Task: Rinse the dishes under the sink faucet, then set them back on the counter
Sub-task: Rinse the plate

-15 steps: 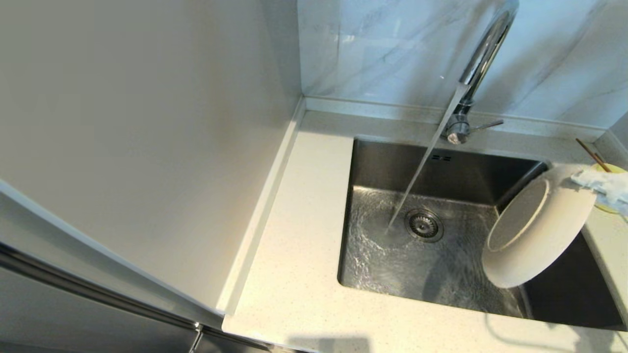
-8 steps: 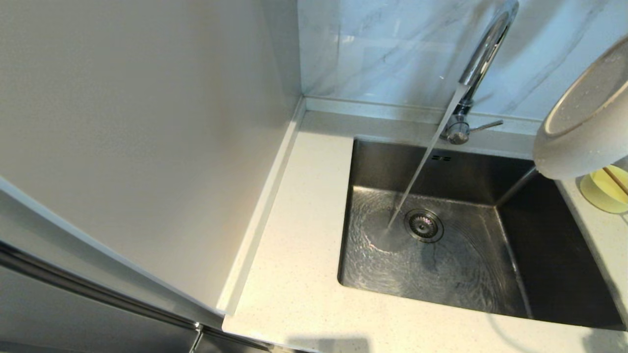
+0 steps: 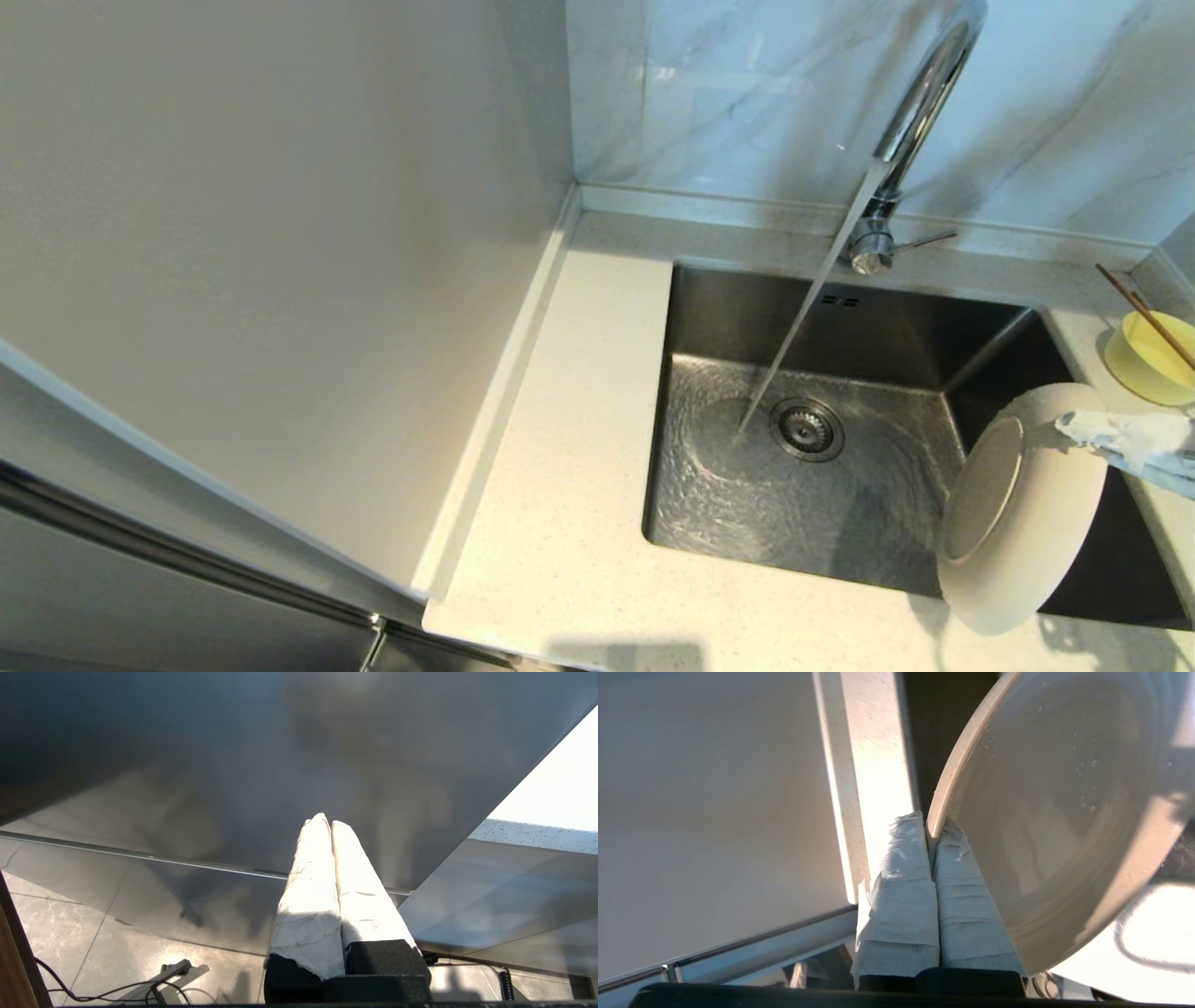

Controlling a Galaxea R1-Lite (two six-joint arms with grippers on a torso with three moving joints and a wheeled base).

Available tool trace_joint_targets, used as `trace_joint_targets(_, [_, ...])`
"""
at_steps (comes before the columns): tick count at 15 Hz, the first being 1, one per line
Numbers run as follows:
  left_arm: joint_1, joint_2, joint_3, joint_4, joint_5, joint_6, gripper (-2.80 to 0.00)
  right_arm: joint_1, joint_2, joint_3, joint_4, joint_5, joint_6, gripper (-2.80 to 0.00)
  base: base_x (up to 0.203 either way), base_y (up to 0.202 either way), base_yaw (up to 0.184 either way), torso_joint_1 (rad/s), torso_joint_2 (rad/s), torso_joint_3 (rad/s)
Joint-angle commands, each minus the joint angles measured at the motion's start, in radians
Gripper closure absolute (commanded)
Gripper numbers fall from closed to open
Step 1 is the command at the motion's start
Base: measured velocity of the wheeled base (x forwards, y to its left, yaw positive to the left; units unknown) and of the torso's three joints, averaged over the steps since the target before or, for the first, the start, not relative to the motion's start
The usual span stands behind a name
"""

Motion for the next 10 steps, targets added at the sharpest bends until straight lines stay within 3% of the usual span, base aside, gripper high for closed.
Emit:
trace_joint_targets(1, [0.0,0.0,0.0,0.0,0.0,0.0,0.0,0.002,-0.005,-0.094,0.068,0.003,-0.011,0.0,0.0,0.0,0.0,0.0,0.0,0.0])
trace_joint_targets(4, [0.0,0.0,0.0,0.0,0.0,0.0,0.0,0.004,0.037,-0.602,0.355,-0.053,-0.083,0.0,0.0,0.0,0.0,0.0,0.0,0.0])
trace_joint_targets(6, [0.0,0.0,0.0,0.0,0.0,0.0,0.0,0.005,0.113,-0.994,0.61,-0.169,-0.127,0.0,0.0,0.0,0.0,0.0,0.0,0.0])
trace_joint_targets(8, [0.0,0.0,0.0,0.0,0.0,0.0,0.0,0.005,0.158,-1.228,0.781,-0.292,-0.21,0.0,0.0,0.0,0.0,0.0,0.0,0.0])
trace_joint_targets(10, [0.0,0.0,0.0,0.0,0.0,0.0,0.0,0.006,0.17,-1.305,0.916,-0.413,-0.365,0.0,0.0,0.0,0.0,0.0,0.0,0.0])
